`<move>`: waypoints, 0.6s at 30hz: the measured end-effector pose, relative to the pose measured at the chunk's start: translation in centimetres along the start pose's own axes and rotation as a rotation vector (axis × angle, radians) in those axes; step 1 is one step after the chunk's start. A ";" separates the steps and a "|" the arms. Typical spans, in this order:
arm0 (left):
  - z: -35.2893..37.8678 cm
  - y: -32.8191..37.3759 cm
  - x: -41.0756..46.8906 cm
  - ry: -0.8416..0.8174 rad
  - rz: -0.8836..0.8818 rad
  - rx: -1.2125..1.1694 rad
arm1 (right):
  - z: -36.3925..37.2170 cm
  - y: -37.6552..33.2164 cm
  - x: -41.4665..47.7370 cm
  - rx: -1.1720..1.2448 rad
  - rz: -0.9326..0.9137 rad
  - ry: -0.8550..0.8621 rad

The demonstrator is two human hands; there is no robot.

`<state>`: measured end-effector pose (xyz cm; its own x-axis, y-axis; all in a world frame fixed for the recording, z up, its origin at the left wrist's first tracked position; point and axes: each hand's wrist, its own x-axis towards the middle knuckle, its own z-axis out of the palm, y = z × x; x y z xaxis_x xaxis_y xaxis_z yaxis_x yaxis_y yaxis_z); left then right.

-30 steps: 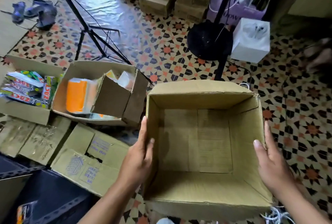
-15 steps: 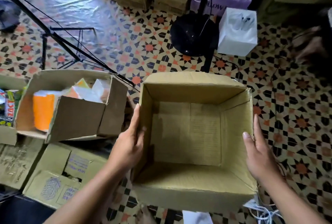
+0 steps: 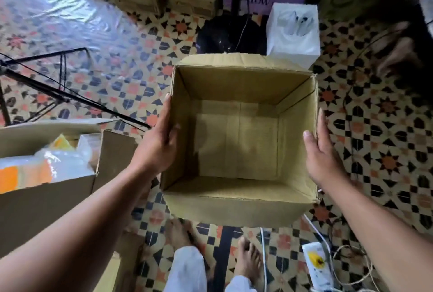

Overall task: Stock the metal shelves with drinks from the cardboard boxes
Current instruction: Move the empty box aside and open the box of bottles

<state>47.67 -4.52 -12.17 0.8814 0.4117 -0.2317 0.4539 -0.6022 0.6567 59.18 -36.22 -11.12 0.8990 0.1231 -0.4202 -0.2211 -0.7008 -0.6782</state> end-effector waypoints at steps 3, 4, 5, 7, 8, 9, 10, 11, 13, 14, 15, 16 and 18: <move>0.8 -1.5 3.7 -0.046 -0.017 -0.013 | 1.4 -0.4 2.8 -0.068 0.035 -0.014; 1.1 -2.1 5.2 -0.057 -0.022 -0.015 | 1.9 -0.2 4.0 -0.090 0.040 -0.015; 1.4 -2.7 6.7 -0.064 -0.020 -0.014 | 2.5 -0.1 5.4 -0.106 0.034 -0.017; 2.2 -4.1 9.7 -0.078 -0.005 0.002 | 3.9 0.1 8.2 -0.120 0.032 -0.011; 2.6 -4.9 11.2 -0.086 0.002 0.008 | 4.7 0.1 9.5 -0.125 0.038 -0.009; 3.0 -5.8 12.6 -0.095 0.003 0.001 | 5.5 0.1 10.9 -0.130 0.040 -0.013; 3.4 -6.6 14.0 -0.105 0.003 -0.018 | 6.4 -0.1 12.1 -0.131 0.041 -0.016; 3.7 -7.5 15.5 -0.117 0.002 -0.040 | 7.1 -0.2 13.3 -0.136 0.049 -0.015; 4.5 -9.1 18.3 -0.128 0.007 -0.041 | 8.7 -0.3 15.4 -0.155 0.067 -0.014; 4.8 -9.8 19.5 -0.128 0.018 -0.015 | 9.6 -0.3 16.3 -0.160 0.071 -0.019; 5.0 -10.5 20.6 -0.131 0.029 0.013 | 10.4 -0.2 17.2 -0.161 0.081 -0.024; 5.3 -11.2 21.6 -0.143 0.035 0.038 | 11.2 0.0 18.0 -0.151 0.096 -0.024; 5.8 -12.5 23.0 -0.187 0.025 0.094 | 12.8 0.9 19.3 -0.134 0.110 -0.034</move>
<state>63.00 8.50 -29.81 0.8975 0.2670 -0.3509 0.4340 -0.6756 0.5960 71.52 -25.49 -27.55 0.8584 0.0627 -0.5092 -0.2630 -0.7984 -0.5417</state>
